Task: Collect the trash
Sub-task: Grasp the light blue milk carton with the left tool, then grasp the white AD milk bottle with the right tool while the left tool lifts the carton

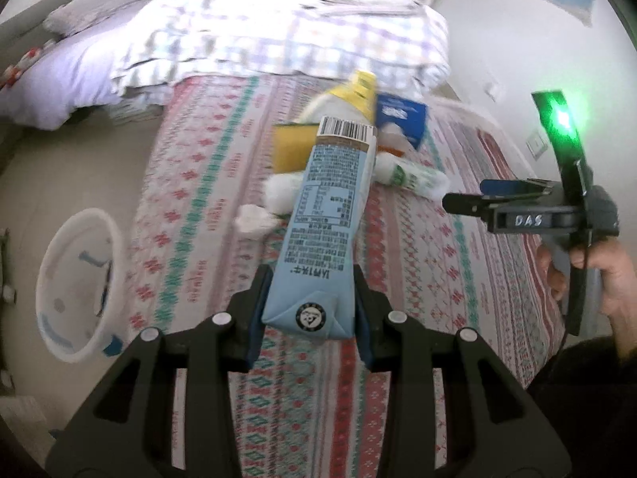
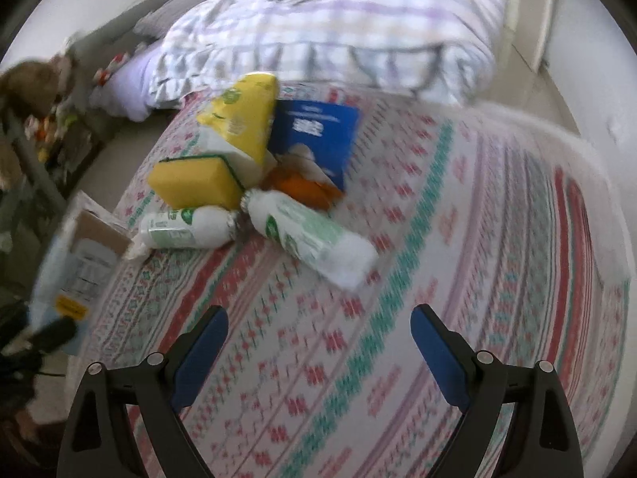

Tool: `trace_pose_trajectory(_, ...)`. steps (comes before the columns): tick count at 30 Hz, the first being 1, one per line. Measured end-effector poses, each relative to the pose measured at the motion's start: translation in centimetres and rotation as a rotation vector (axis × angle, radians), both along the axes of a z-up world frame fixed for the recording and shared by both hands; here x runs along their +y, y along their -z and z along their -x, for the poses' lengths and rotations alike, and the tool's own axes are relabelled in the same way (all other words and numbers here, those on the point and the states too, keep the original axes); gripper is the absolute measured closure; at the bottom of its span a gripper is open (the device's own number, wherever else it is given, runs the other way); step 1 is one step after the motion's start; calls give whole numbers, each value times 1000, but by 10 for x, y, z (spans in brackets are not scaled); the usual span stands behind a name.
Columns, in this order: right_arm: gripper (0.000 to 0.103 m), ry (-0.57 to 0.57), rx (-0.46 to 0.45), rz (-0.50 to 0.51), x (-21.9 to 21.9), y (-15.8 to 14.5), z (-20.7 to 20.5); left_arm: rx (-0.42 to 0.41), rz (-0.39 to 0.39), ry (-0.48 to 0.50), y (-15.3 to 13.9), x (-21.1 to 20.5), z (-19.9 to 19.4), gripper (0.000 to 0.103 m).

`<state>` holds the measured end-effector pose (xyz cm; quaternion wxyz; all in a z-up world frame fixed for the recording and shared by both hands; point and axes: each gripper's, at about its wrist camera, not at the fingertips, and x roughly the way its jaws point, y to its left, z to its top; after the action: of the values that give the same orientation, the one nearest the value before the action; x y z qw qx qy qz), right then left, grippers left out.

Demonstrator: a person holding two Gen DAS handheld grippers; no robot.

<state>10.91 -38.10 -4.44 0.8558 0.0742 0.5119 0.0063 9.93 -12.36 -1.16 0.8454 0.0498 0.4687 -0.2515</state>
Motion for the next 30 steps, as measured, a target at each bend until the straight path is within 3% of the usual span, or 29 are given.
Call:
trace_pose_trajectory(7,9,-77,15,129,28,11,-36,25,16,-147,5,42,-13,64)
trace_pose_trajectory(18,14,-160,72,244,61,39,-71,76,43,-270,12,89,-19,64)
trace_pose_trajectory(19,18,-159,75,254,63,41,-74,80,49,-277,12,92,-20,64)
trace_pose_trajectory(21,42,-157,90,264,65,46,-78,83,57,-286,12,95,-20,64)
trace_pose_trajectory(24,64,-157,105,239,67,48,-79,86,63,-294,11,99,-19,64)
trace_pose_trajectory(30,65,-173,90,203,72,35,-63,76,73,-308,7,110,-18,64)
